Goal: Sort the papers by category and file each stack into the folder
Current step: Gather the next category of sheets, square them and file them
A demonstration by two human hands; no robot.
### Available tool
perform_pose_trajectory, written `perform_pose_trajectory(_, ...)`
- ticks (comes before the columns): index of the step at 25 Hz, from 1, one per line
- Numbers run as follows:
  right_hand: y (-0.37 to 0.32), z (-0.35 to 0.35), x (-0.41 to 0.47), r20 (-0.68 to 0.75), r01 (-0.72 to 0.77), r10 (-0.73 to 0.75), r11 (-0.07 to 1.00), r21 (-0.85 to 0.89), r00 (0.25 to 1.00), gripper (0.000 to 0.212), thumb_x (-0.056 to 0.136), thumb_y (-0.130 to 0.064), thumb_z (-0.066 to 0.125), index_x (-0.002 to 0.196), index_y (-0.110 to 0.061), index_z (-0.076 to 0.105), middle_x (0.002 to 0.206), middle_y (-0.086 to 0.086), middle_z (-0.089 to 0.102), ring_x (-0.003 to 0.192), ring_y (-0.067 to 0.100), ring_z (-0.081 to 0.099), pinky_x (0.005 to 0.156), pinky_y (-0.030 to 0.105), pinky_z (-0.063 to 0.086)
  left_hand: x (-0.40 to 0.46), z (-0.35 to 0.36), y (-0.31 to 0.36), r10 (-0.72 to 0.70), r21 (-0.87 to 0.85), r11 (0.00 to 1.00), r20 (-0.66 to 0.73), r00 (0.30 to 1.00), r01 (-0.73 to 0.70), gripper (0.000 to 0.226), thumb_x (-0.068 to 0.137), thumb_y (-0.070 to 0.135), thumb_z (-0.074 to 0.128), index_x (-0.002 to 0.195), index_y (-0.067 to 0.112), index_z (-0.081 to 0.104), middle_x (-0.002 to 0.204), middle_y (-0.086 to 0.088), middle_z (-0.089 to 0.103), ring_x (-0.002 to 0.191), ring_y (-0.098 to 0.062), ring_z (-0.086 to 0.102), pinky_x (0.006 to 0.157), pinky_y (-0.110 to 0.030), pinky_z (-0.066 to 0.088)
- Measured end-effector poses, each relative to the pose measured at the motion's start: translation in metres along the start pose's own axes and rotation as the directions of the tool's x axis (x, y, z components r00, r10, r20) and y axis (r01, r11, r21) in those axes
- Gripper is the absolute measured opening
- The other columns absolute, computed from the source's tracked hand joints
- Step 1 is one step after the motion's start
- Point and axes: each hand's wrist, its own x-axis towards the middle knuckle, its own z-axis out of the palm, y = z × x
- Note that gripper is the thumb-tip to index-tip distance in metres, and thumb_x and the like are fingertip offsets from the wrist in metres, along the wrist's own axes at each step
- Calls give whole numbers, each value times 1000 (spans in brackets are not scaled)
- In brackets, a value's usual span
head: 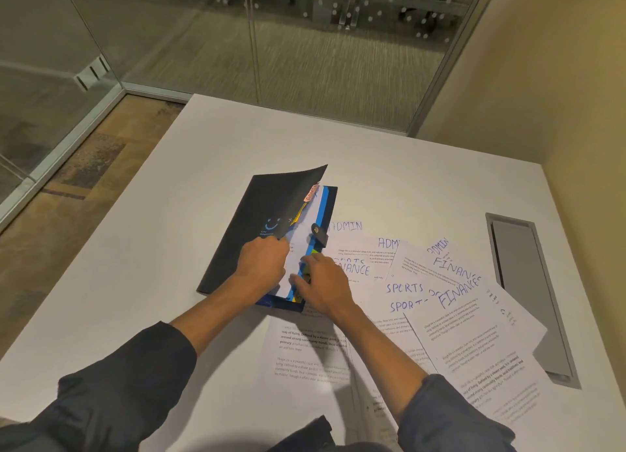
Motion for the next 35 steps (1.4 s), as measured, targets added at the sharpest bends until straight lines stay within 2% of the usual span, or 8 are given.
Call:
perform_pose_trajectory(8, 36, 26, -18, 82, 35, -28, 996, -86, 996, 55, 96, -48, 48, 142, -17, 45, 144, 1, 48, 131, 23, 44, 107, 37, 30, 39, 32, -14, -66, 73, 995, 42, 997, 62, 55, 92, 24, 58, 141, 13, 36, 124, -12, 55, 102, -28, 63, 74, -35, 51)
perform_pose_trajectory(12, 50, 41, -24, 155, -29, 64, 976, -217, 986, 59, 95, -52, 45, 140, -14, 40, 156, 8, 30, 142, 26, 28, 115, 45, 24, 60, 47, -28, -127, 86, 989, 117, 985, 117, 64, 94, 25, 53, 148, 13, 22, 149, -25, 32, 112, -34, 60, 80, -38, 51)
perform_pose_trajectory(16, 61, 54, -26, 248, -66, 120, 974, -215, 961, 73, 95, -54, 46, 152, -15, 23, 164, 9, 5, 151, 28, 8, 119, 50, 20, 76, 52, -36, -119, 85, 991, 159, 980, 107, 66, 96, 27, 48, 151, 20, 12, 151, -27, 26, 111, -34, 60, 83, -38, 48)
perform_pose_trajectory(19, 67, 59, -27, 244, -55, 107, 976, -210, 964, 74, 96, -54, 44, 154, -16, 17, 165, 8, 1, 151, 28, 4, 119, 52, 17, 81, 58, -42, -152, 31, 988, 173, 973, 149, 67, 98, 37, 40, 153, 30, 3, 155, -26, 15, 117, -40, 54, 94, -44, 43)
perform_pose_trajectory(24, 76, 53, -33, 223, 19, 21, 984, -176, 975, 74, 94, -55, 43, 153, -17, 20, 165, 7, 6, 151, 25, 5, 119, 54, 6, 52, 72, -4, -159, -83, 981, 153, 975, 173, 79, 96, 55, 36, 152, 27, -12, 160, -20, -1, 145, -42, 12, 114, -54, 16)
perform_pose_trajectory(29, 103, 29, -74, 90, 11, 1, 992, -127, 996, 66, 98, -54, 39, 154, -22, 24, 163, -1, 19, 149, 16, 18, 120, 43, 3, -30, 96, 71, -11, -288, 957, 74, 997, 32, 77, 96, 53, 36, 154, 21, -2, 161, -14, 0, 148, -32, 6, 117, -50, 10)
perform_pose_trajectory(32, 130, 16, -114, 1, -84, 84, 996, -39, 996, 54, 98, -51, 44, 146, -25, 42, 148, -7, 48, 136, 11, 43, 117, 33, 20, -73, 107, 111, 66, -337, 941, 77, 995, -36, 73, 96, 53, 34, 154, 22, 2, 162, -10, 0, 149, -28, 2, 119, -46, 4)
perform_pose_trajectory(35, 159, 3, -155, -121, -242, 255, 964, 112, 959, 42, 96, -43, 54, 133, -23, 59, 123, -5, 68, 110, 13, 64, 92, 22, 42, -100, 115, 144, 119, -352, 933, 102, 988, -76, 73, 96, 56, 31, 154, 23, 0, 162, -8, -4, 149, -27, -4, 118, -44, -1)
